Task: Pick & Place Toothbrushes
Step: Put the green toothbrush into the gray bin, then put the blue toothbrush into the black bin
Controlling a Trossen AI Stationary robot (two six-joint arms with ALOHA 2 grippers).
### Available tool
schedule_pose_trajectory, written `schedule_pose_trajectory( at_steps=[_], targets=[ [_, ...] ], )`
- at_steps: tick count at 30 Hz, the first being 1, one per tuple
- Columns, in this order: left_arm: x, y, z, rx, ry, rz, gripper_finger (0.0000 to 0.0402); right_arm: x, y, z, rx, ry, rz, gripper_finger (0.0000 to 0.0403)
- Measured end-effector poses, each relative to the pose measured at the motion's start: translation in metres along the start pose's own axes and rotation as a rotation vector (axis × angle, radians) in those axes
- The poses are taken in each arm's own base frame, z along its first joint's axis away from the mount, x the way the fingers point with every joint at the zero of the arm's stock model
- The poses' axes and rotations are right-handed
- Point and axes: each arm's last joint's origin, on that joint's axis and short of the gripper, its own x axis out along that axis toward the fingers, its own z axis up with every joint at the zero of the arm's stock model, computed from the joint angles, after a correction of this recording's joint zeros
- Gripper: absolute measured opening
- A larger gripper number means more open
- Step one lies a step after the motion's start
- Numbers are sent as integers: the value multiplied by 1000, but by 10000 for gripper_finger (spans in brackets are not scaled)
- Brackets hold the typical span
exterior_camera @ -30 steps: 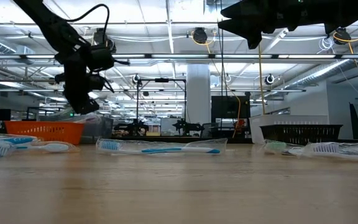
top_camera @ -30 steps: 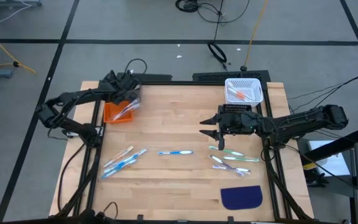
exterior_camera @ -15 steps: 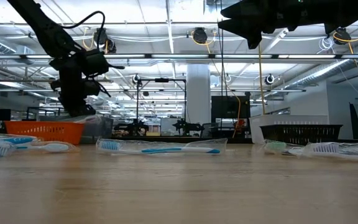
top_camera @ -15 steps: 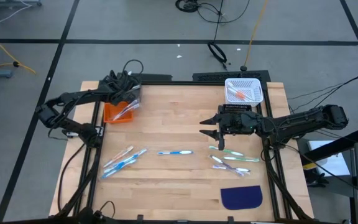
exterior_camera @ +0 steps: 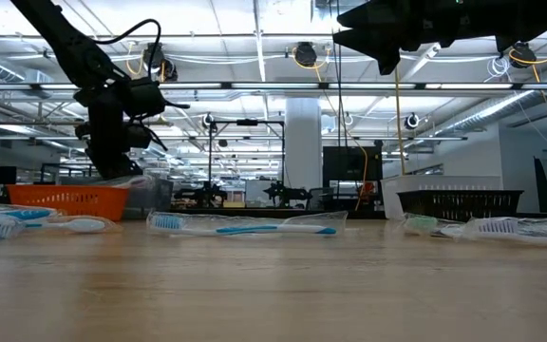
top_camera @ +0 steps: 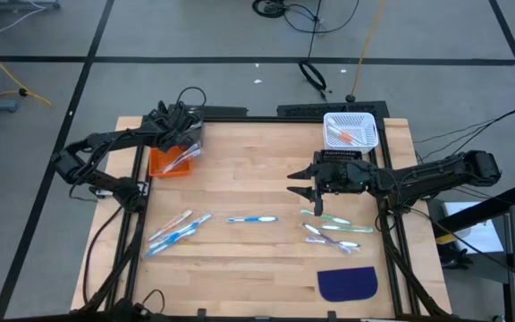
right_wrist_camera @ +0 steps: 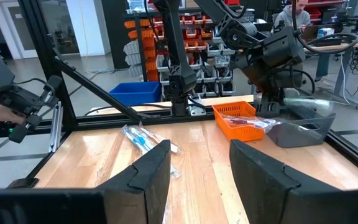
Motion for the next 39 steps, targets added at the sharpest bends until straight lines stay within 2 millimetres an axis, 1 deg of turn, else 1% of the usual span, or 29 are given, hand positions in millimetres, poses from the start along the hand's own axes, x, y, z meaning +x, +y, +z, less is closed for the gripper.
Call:
schedule_pose_trajectory(
  at_steps=[5,9,13,16,19,24,25,27,31,33,36,39],
  targets=[
    [0,0,0,3,0,1,154,0,0,0,0,0,0,155],
    [0,0,0,0,-1,2,175,0,0,-1,-1,6,-1,155],
    [-1,-1,1,4,-6,-1,181,0,0,-2,-1,18,-2,155],
    [-6,-1,1,11,-23,-6,181,0,0,-2,-1,19,-2,155],
    [-15,4,2,4,-60,-7,182,0,0,-2,-5,19,-3,155],
    [-35,18,1,-50,-129,-22,182,0,0,-2,-5,19,-6,155],
    [-39,21,-1,-65,-144,-61,182,0,0,-2,-5,19,-6,155],
    [-48,22,-4,-88,-174,-211,182,0,0,-2,-5,19,-6,155],
    [-66,18,-6,-121,-261,-638,182,0,0,-2,-15,18,-6,155],
    [-75,12,-6,-123,-281,-807,182,0,0,-2,-19,19,-6,155],
    [-90,-4,-8,-60,-283,-958,182,0,0,-2,-20,19,-6,155],
    [-104,-25,-11,54,-278,-1026,182,0,0,-2,-20,18,-6,155]
  ],
)
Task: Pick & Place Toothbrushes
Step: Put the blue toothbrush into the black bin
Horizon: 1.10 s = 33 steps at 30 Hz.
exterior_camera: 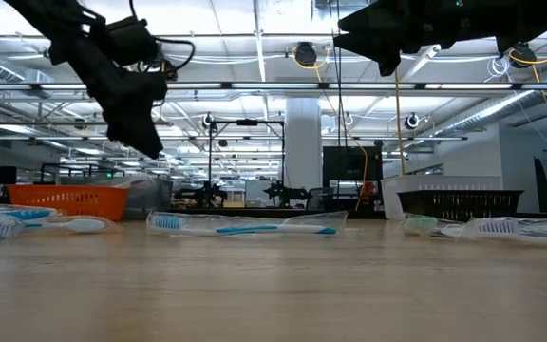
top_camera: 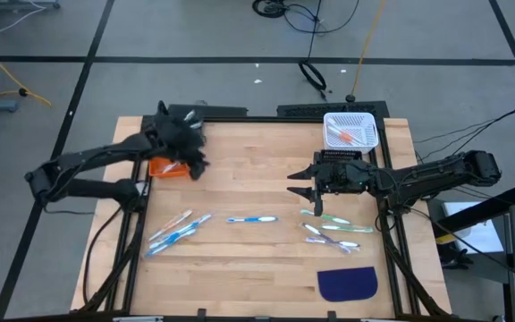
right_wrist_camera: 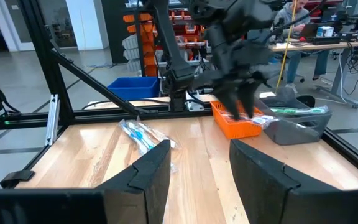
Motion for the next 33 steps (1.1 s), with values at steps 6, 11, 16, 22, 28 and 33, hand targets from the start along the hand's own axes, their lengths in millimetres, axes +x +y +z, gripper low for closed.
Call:
schedule_pose_trajectory(
  at_steps=[6,11,16,22,28,33],
  targets=[
    [19,-53,-8,184,75,-161,182,0,0,0,0,2,0,155],
    [35,-95,-16,288,79,-219,182,0,0,0,-4,3,0,155],
    [51,-129,-27,322,63,-256,182,0,0,0,-4,3,0,155],
    [68,-156,-46,335,82,-230,182,0,0,0,-4,3,0,155],
    [83,-171,-62,333,92,-180,182,0,0,0,-4,4,0,155],
    [93,-175,-73,345,104,-116,182,-1,0,-3,-4,5,0,155]
  ],
)
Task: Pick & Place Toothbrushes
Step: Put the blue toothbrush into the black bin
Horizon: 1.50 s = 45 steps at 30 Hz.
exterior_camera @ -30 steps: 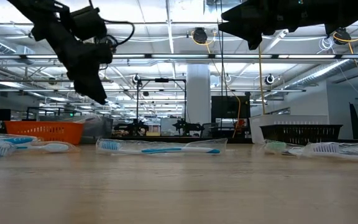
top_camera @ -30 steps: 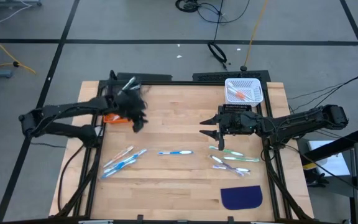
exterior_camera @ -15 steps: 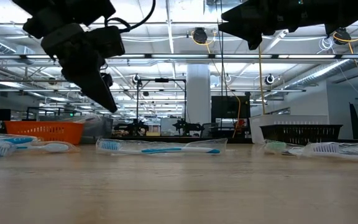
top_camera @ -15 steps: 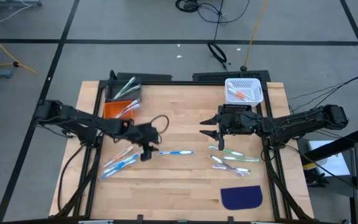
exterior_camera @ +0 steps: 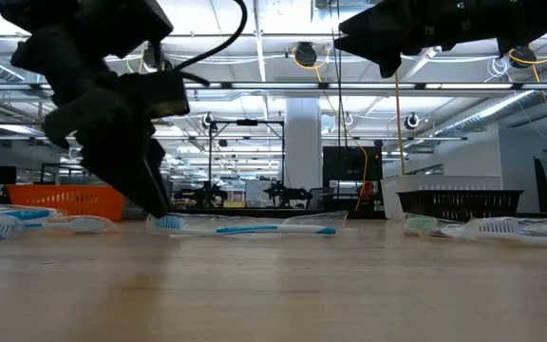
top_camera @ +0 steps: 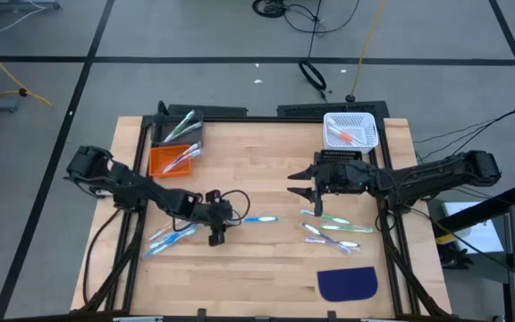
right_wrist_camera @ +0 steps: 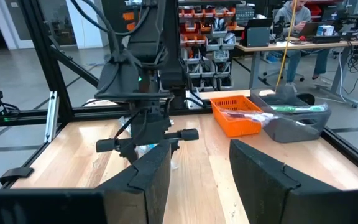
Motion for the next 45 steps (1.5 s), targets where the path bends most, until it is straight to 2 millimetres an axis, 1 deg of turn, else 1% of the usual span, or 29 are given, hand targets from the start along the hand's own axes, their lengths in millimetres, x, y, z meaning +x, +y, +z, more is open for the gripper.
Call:
schedule_pose_trajectory(
  at_steps=[3,6,11,13,15,21,22,25,28,30,34,38,42,45],
  targets=[
    [8,-3,-3,-2,7,7,182,-1,0,-4,0,5,0,155],
    [16,-3,-7,-9,23,39,182,-2,0,-4,1,-16,1,155],
    [20,-3,-8,-41,14,68,177,-2,0,-3,2,-27,2,155],
    [20,-3,-7,-44,4,70,161,-2,0,-3,2,-27,2,155],
    [20,-3,-6,-45,-5,74,135,-2,0,-3,1,-26,1,155],
    [20,-2,-6,-53,-20,98,23,-2,0,-3,1,-25,2,155],
    [20,-1,-5,-67,-26,105,14,-2,0,-3,1,-25,2,155],
    [20,0,-5,-117,-45,138,12,-2,0,-4,1,-21,1,155],
    [19,-1,-3,-125,-51,142,6,-2,0,-4,1,-17,5,155],
    [19,-2,3,-126,-65,136,6,-2,0,-6,0,-1,4,155],
    [14,-8,21,-94,-123,135,5,-2,-1,-9,-2,34,2,155],
    [7,-13,45,-35,-199,168,4,-2,-1,-10,-2,40,2,155],
    [-1,-13,67,5,-224,219,5,-2,-1,-10,-2,47,4,155],
    [-8,-10,82,53,-206,248,3,-2,-1,-13,-4,79,4,155]
  ],
)
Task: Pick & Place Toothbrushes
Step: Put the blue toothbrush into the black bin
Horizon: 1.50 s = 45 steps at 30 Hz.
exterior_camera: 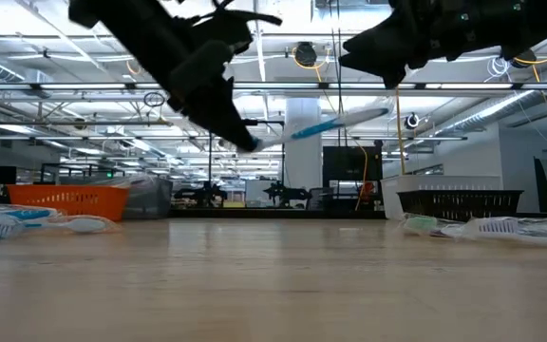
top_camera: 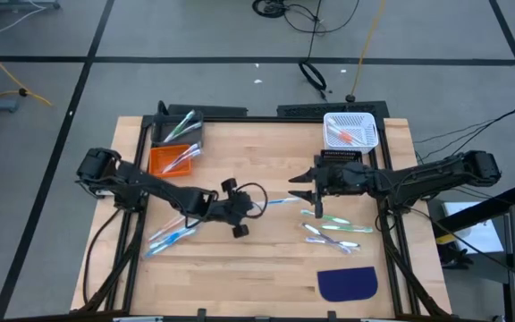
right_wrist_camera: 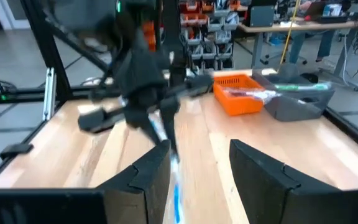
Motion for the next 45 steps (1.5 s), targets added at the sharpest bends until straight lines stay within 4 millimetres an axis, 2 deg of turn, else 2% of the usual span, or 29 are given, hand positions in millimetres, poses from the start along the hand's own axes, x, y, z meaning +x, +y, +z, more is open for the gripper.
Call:
schedule_pose_trajectory(
  at_steps=[11,16,24,27,31,32,39,45],
  targets=[
    [-20,19,60,157,7,49,6,0,1,-9,-12,97,39,155],
    [-29,22,76,210,-2,53,6,-1,-1,-10,-29,107,-12,155],
    [-30,23,74,244,34,55,7,-1,-1,-10,-39,105,-11,143],
    [-30,23,74,244,35,55,5,-1,-1,-12,-34,120,-11,109],
    [-30,24,74,244,35,56,7,-1,-1,-13,-34,132,-8,28],
    [-30,24,74,244,35,56,10,-1,-1,-13,-37,136,-9,19],
    [-30,25,74,241,37,59,7,-1,-1,-13,-49,139,-12,17],
    [-29,28,75,228,35,146,55,-1,-2,-14,-56,142,-33,17]
  ],
)
